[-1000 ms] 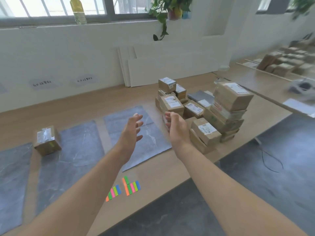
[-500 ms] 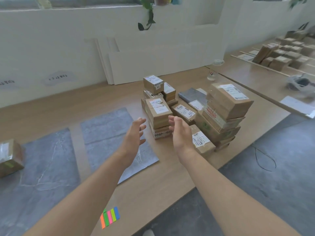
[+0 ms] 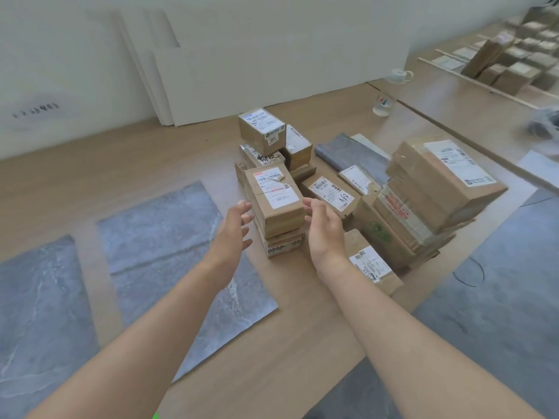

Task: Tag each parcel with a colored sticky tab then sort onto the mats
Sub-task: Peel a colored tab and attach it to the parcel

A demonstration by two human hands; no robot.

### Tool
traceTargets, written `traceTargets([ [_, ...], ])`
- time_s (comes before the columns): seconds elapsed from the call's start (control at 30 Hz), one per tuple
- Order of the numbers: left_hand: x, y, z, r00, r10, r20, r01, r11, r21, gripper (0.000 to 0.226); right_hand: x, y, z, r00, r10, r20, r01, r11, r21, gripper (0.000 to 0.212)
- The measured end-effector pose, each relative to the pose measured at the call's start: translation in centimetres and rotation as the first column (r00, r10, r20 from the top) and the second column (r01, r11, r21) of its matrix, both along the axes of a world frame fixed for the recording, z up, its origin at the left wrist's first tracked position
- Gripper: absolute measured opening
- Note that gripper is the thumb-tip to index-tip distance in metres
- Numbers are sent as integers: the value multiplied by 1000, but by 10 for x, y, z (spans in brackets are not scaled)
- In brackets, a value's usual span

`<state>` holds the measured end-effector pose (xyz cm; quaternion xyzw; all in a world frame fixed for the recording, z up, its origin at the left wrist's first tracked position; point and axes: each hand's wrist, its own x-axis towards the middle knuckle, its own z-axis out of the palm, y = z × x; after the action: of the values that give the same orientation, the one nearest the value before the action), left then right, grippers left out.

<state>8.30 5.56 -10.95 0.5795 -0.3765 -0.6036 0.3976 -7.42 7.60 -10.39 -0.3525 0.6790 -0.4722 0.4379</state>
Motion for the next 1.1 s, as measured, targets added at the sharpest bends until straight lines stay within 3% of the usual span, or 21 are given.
traceTargets([
  [0.33, -17, -45, -39, 996, 92, 4, -92, 993, 78, 53, -26, -67, -46, 997, 62, -34, -61, 997, 38, 32],
  [0.47, -25, -56, -57, 994, 108, 17, -109, 987, 114, 57, -30, -87, -66, 994, 104, -34, -100, 990, 95, 50],
  [0.57, -32, -63, -67, 993, 116, 23, -118, 984, 132, 59, -39, -97, -79, 990, 138, -8, -134, 974, 183, 34],
  [0.67, -37, -67, -71, 990, 138, 39, -142, 980, 141, 60, -41, -104, -82, 988, 146, 46, -152, 970, 190, 33],
  [0.87, -45, -73, -66, 986, 166, 1, -164, 974, 154, 54, -39, -110, -88, 978, 183, 97, -198, 963, 183, 51],
  [1.1, -48, -60, -46, 981, 192, 22, -194, 974, 115, 39, -37, -103, -68, 963, 258, 78, -268, 948, 170, 45],
])
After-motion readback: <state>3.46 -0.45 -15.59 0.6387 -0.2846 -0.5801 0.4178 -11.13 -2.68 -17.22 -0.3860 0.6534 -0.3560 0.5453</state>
